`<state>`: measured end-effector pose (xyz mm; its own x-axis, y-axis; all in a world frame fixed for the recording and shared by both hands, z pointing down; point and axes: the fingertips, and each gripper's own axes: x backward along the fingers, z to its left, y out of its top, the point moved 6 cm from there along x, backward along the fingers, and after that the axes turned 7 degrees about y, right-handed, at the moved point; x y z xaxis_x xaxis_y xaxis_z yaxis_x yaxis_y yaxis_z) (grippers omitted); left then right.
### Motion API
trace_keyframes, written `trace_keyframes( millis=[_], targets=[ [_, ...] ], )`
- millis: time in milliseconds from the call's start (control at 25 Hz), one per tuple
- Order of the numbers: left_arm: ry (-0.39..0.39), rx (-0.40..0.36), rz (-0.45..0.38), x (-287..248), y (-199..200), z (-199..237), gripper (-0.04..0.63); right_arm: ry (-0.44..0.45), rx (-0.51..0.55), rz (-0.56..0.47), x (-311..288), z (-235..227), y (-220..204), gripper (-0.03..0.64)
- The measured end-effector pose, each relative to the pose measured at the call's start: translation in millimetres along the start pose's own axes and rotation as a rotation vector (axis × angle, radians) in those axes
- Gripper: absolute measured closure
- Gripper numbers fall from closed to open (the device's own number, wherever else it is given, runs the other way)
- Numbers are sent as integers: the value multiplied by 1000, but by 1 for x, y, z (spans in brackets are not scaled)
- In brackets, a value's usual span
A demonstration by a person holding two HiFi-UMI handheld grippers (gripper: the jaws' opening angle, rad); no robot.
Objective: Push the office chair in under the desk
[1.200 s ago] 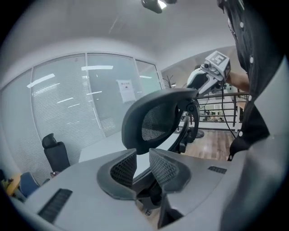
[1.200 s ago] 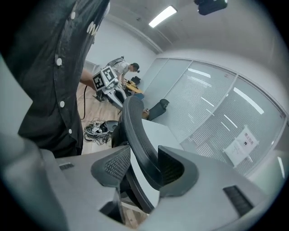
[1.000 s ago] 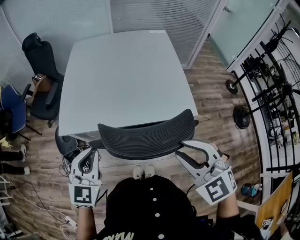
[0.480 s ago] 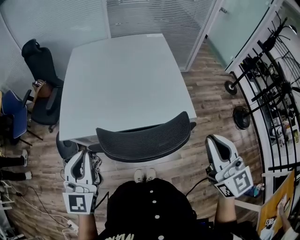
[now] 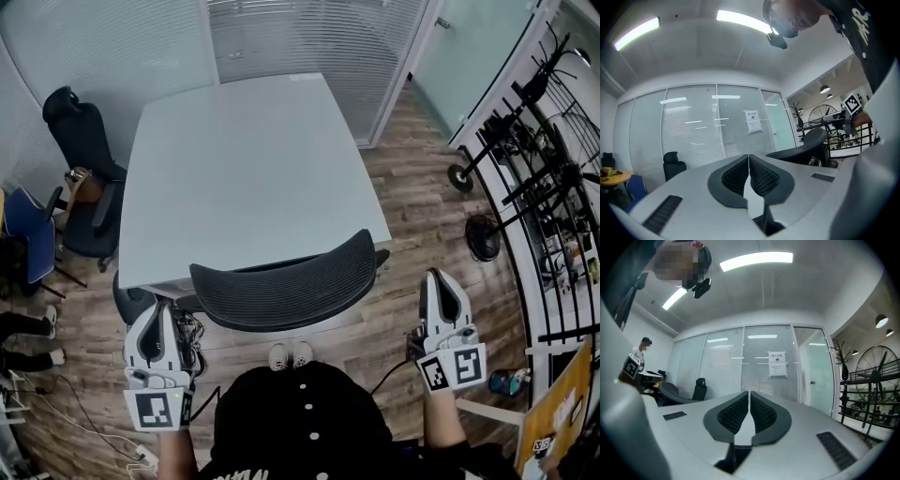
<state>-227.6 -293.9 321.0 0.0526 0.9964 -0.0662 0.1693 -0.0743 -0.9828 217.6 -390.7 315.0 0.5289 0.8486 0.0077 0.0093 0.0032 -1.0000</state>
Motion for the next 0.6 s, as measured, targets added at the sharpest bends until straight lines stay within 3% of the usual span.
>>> trace_keyframes(
  millis=[600],
  targets=[
    [62, 6, 14, -4, -3, 2, 574, 14, -14, -23, -9, 10, 6, 583]
  ],
)
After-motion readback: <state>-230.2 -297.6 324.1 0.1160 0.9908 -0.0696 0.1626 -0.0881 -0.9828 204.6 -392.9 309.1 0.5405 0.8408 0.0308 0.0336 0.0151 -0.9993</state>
